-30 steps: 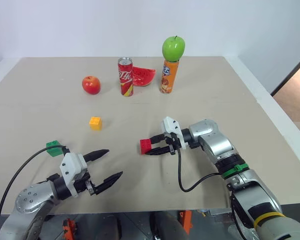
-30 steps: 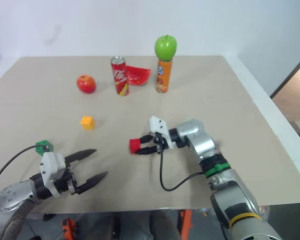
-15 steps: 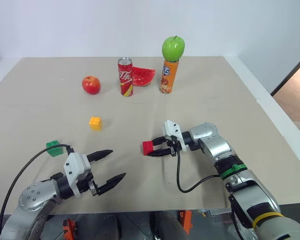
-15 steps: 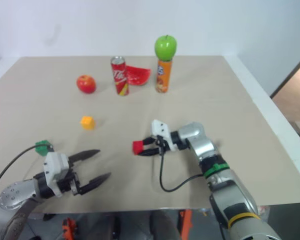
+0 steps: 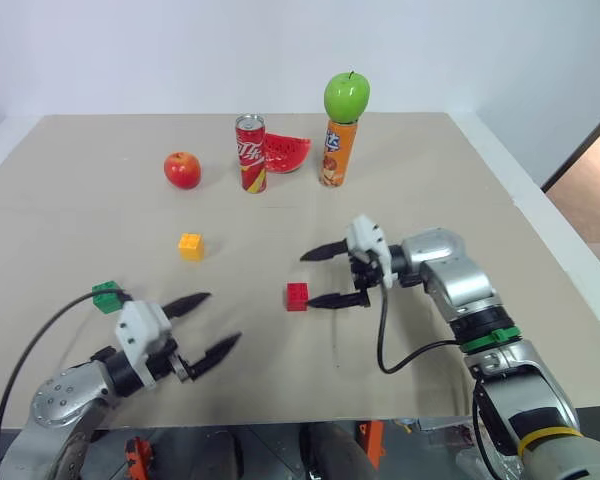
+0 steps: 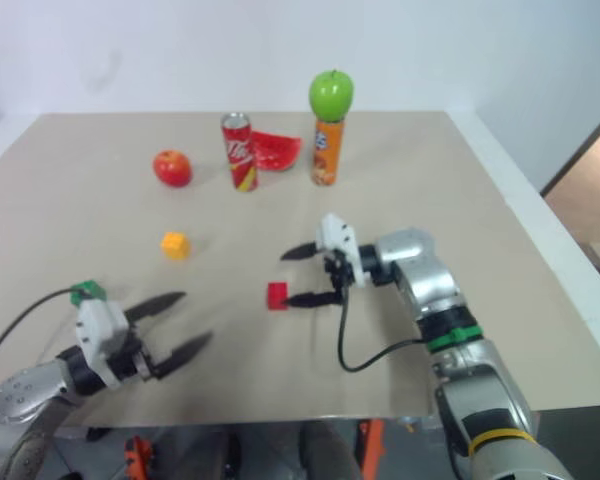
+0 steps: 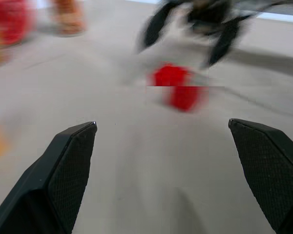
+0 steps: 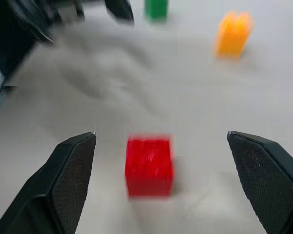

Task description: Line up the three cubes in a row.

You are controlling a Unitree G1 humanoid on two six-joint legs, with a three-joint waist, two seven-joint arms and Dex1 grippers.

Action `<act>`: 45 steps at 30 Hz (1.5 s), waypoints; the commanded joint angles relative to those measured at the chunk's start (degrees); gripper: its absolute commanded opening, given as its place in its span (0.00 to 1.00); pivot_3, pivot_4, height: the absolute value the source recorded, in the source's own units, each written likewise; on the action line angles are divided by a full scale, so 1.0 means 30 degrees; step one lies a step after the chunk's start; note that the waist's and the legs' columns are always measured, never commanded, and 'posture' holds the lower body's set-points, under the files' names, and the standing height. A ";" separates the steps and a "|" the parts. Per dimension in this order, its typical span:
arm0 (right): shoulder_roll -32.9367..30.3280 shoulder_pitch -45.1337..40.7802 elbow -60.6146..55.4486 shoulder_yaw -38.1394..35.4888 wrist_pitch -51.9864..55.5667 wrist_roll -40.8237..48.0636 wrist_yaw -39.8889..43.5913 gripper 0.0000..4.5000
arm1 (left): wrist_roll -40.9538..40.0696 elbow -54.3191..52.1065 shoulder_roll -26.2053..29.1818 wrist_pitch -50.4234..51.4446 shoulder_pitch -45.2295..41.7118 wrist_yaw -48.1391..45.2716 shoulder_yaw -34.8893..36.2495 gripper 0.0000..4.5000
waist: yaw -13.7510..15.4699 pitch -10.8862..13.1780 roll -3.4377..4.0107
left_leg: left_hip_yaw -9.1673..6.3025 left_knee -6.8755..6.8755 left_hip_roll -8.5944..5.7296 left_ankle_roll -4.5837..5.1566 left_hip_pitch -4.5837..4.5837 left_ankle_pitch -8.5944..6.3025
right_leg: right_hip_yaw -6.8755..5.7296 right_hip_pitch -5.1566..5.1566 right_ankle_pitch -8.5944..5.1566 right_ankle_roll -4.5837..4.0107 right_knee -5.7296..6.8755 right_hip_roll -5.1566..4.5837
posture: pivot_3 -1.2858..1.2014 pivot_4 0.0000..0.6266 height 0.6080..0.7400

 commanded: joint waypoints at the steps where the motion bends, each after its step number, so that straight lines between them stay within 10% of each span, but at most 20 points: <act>1: -0.0069 0.0441 -0.2455 -0.0971 0.1190 0.1390 -0.0620 0.99 | -0.0049 -0.1679 -0.0804 0.0712 0.0239 0.2874 0.1696 1.00 | -0.0003 -0.0001 -0.0001 | 0.0003 0.0000 0.0000 0.0000 0.0006 0.0000 | 0.0000 0.0005 0.0000 0.0000 0.0001 0.0001 | 0.52 0.24 1.00; 15: 0.0329 0.0430 -0.3300 -0.0850 0.0681 0.1887 -0.0981 0.99 | 0.3356 -0.2238 -0.7109 0.2022 -0.0342 1.3581 0.3567 1.00 | 0.0012 -0.0005 -0.0018 | 0.0006 0.0048 -0.0036 -0.0001 0.0028 0.0003 | 0.0003 0.0061 0.0034 0.0041 -0.0003 -0.0011 | 0.52 0.24 1.00; 33: -0.0024 0.0785 -0.3348 -0.0675 -0.0616 0.1148 -0.1166 0.99 | 0.3823 0.1855 -0.7607 0.3249 -0.2948 1.4312 0.3140 1.00 | 0.0012 -0.0010 -0.0027 | 0.0006 0.0050 -0.0038 -0.0003 0.0020 0.0008 | 0.0006 0.0061 0.0053 0.0043 -0.0012 -0.0004 | 0.52 0.24 1.00; 42: -0.0357 0.1234 -0.3545 -0.0762 -0.0897 0.1063 -0.1133 1.00 | 0.4233 0.2177 -0.7529 0.3959 -0.2980 1.4517 0.3122 0.35 | 0.0009 -0.0011 -0.0028 | 0.0006 0.0049 -0.0038 -0.0004 0.0019 0.0008 | 0.0009 0.0060 0.0052 0.0044 -0.0013 -0.0003 | 0.52 0.24 1.00; 45: -0.0402 0.1334 -0.3500 -0.0759 -0.1054 0.1043 -0.1140 1.00 | 0.4593 0.2383 -0.7201 0.3646 -0.2766 1.4146 0.3041 0.29 | 0.0002 -0.0011 -0.0028 | 0.0008 0.0049 -0.0039 -0.0004 0.0024 0.0008 | 0.0012 0.0062 0.0055 0.0044 -0.0012 -0.0003 | 0.52 0.24 1.00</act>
